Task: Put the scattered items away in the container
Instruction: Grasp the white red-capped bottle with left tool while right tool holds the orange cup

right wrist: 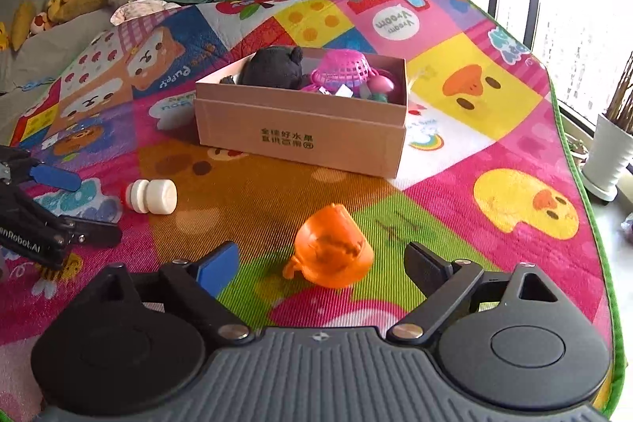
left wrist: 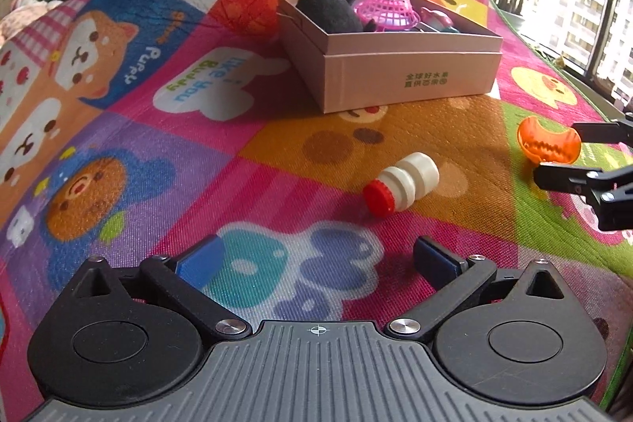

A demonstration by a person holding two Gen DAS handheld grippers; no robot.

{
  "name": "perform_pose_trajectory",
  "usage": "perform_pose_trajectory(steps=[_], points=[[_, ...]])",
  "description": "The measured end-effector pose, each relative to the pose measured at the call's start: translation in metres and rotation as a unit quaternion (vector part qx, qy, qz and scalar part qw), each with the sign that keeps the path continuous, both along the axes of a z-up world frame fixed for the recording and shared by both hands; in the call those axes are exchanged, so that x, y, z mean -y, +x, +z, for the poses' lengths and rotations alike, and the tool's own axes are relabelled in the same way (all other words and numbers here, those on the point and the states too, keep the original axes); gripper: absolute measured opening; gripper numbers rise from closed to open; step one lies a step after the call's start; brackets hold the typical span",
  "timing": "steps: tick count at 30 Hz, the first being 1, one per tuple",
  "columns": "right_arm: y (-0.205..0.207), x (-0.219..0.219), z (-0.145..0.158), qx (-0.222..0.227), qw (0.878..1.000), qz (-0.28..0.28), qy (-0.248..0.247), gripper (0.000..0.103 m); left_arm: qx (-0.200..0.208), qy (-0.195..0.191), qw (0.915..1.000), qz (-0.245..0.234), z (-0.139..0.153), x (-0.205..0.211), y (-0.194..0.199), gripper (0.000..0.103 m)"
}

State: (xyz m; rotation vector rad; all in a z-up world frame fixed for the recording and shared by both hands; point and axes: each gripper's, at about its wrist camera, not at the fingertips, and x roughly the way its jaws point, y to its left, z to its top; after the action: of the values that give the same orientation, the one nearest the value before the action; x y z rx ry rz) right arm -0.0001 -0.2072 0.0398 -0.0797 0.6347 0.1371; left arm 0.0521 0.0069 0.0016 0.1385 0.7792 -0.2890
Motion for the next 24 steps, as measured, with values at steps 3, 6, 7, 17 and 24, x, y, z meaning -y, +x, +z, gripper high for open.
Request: perform_pose_trajectory(steps=[3, 6, 7, 17, 24], points=[[0.015, 0.004, -0.005, -0.031, 0.999, -0.007, 0.016, 0.078, 0.006, -0.001, 1.0, 0.006, -0.001, 0.001, -0.003, 0.103], [0.016, 0.008, -0.008, -0.04, 0.999, -0.009, 0.026, 0.06, 0.007, -0.003, 0.9999, 0.006, -0.001, 0.0, -0.003, 0.103], [0.015, 0.008, -0.006, -0.041, 0.999, -0.007, 0.028, 0.049, 0.008, -0.004, 0.9999, 0.007, -0.001, 0.0, -0.003, 0.103], [-0.002, 0.008, -0.003, -0.024, 0.999, -0.01, 0.02, 0.044, 0.017, -0.019, 0.9996, 0.015, 0.001, 0.0, -0.007, 0.103], [-0.01, 0.0, -0.007, -0.013, 1.0, -0.007, -0.007, 0.044, 0.031, -0.061, 0.9961, -0.056, 0.012, 0.034, -0.009, 0.102]])
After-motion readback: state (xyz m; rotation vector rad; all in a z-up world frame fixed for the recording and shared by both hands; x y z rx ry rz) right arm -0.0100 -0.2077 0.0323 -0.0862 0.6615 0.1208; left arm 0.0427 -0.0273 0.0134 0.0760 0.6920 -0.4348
